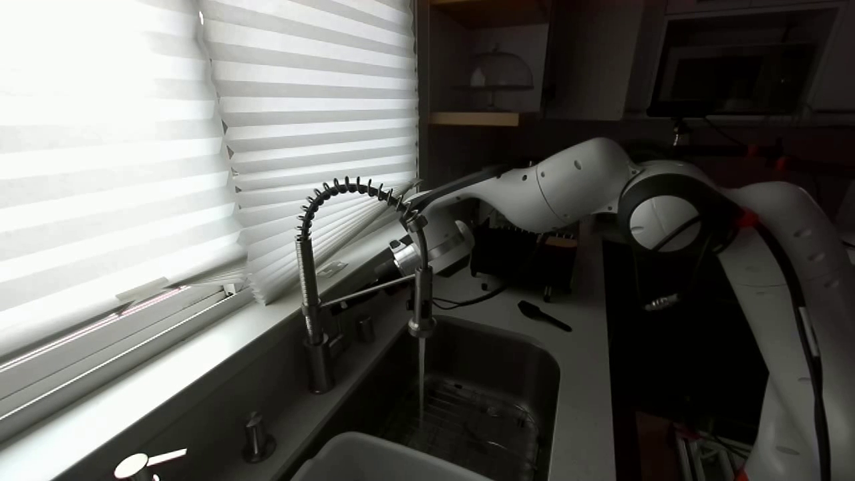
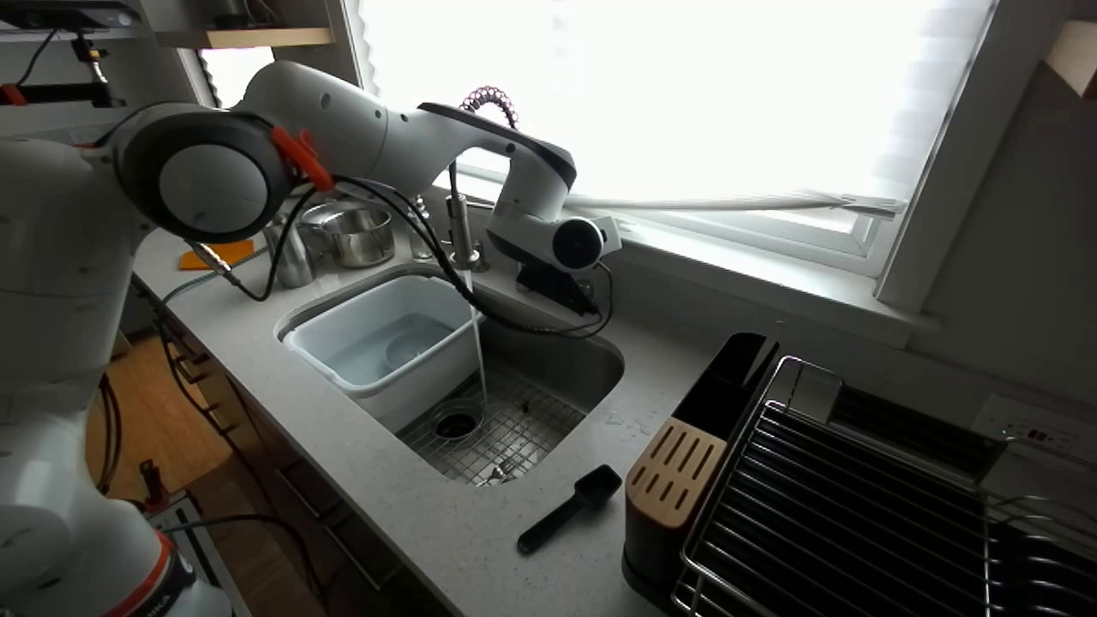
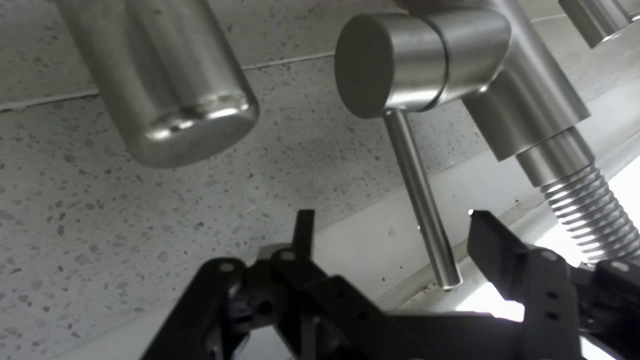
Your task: Open the tap using the tap faucet, pick up the scoop and use it to draw water and then put it on counter top on the right side of the sink
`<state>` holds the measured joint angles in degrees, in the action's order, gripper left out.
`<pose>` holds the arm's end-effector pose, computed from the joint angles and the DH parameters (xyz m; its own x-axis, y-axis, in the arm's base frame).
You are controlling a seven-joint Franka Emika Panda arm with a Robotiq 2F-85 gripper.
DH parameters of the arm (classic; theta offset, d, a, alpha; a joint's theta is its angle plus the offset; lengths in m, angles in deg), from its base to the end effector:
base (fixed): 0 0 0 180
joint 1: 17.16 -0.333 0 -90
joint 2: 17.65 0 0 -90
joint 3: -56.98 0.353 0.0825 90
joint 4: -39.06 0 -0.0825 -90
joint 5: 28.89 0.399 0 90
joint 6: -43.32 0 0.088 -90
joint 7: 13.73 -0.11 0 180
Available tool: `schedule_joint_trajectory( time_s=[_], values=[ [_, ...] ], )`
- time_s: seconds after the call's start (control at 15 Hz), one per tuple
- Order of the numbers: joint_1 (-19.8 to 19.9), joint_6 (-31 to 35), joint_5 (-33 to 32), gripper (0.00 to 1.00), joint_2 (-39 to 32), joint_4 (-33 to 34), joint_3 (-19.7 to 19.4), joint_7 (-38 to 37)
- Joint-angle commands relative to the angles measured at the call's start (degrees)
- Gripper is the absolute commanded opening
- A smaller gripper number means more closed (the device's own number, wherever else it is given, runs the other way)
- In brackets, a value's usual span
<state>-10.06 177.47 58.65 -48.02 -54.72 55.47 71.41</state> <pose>0.7361 -0.0905 0.3609 0.6031 -0.0948 0.7920 0.4522 -0.7773 -0.4373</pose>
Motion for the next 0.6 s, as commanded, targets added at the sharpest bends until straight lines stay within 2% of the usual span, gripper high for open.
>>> schedule_joint_trajectory(
  time_s=[0.0,0.33,0.53],
  values=[
    [-0.1,-0.3,-0.2,1.0,0.8,-0.5,-0.8,-3.4],
    [-0.5,-2.6,-7.2,1.0,4.0,-3.1,-1.9,-13.5],
    [0.1,-7.4,-15.4,1.0,6.9,-5.1,-2.7,-22.0]
  ],
)
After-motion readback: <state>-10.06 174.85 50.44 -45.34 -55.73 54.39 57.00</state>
